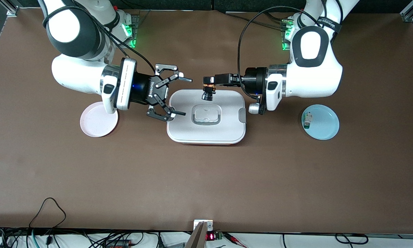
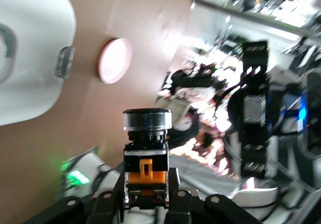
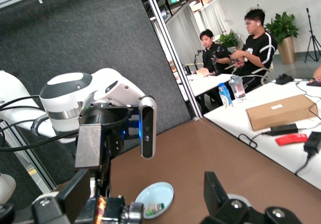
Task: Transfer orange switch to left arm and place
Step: 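Carry the switch to the blue plate while the right gripper withdraws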
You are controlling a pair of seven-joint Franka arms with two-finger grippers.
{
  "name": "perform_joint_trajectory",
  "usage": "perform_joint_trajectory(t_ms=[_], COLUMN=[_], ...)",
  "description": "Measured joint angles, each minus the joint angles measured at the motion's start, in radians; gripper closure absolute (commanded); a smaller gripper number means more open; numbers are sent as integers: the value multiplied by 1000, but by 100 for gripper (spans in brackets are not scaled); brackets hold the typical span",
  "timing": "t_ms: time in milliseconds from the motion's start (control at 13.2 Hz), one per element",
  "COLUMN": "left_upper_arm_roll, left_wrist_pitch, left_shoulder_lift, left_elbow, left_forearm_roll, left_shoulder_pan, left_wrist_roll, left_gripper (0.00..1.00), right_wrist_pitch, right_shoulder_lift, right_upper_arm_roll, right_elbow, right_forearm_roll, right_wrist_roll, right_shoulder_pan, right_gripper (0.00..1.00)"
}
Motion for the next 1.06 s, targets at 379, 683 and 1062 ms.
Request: perform_joint_trajectory(t_ms=[379,683,1062], left_upper_arm_roll=[8,11,11], left_wrist_pitch=[-339,-479,-476], left_shoulder_lift=[0,1,-1], left_elbow=[-1,-3,-1], left_forearm_roll=[451,769,1184], left_shoulder_pan=[149,265,320], left_wrist_roll=[344,700,1152], left_gripper=[100,100,100], right_wrist_pitch=[-30,-91,-134], right_shoulder_lift=[-52,-57,-100], right_upper_arm_roll=[-4,-7,-7], right_elbow=[-112,-131,-131], right_forearm_roll=[-74,-231,-633], right_wrist_roll=[33,273,835], right_shoulder_pan=[-100,-196,-223], right_gripper=[0,0,0])
